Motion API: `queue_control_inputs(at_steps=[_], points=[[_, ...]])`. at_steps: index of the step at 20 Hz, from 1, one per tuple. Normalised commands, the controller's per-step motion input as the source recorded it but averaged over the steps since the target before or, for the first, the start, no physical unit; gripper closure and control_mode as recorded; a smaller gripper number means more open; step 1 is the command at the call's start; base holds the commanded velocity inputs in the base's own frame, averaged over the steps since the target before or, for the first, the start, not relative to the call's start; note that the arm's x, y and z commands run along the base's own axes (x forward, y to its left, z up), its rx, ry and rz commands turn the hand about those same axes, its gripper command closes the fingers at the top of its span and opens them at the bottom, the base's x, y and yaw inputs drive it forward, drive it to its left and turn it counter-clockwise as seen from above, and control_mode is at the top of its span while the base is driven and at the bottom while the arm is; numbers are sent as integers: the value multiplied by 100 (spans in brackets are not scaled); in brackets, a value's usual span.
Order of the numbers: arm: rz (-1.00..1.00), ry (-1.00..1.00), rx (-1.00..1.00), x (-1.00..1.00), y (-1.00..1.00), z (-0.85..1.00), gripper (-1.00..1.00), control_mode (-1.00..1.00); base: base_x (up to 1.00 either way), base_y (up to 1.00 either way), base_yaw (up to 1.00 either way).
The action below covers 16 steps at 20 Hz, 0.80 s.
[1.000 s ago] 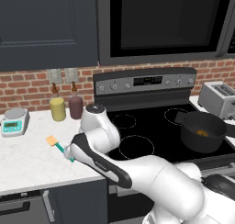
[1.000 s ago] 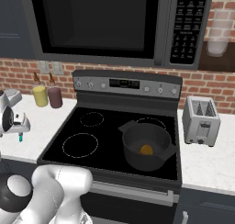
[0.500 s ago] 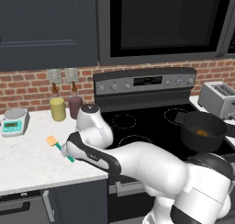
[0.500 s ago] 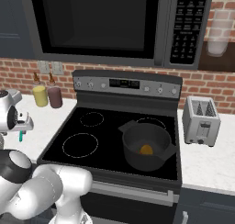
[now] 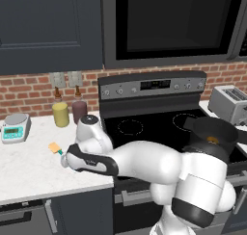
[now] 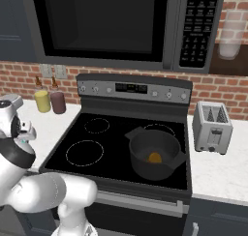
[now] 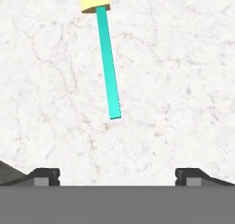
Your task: Put the bell pepper and avocado in the pot. Retrieve the spatula and lightly stir the vegetables in the pot.
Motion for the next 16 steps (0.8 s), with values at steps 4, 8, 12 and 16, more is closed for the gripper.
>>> queue_control_inputs(at_steps=[4, 8, 12, 16], points=[[0, 0, 0, 24, 18, -34, -100, -100, 0, 0, 0], [0, 0, 0, 26, 23, -29, -100, -100, 0, 0, 0], [-1, 0, 0, 28, 19, -10, -100, -100, 0, 0, 0], [-2, 0, 0, 24, 12, 0, -100, -100, 0, 0, 0]])
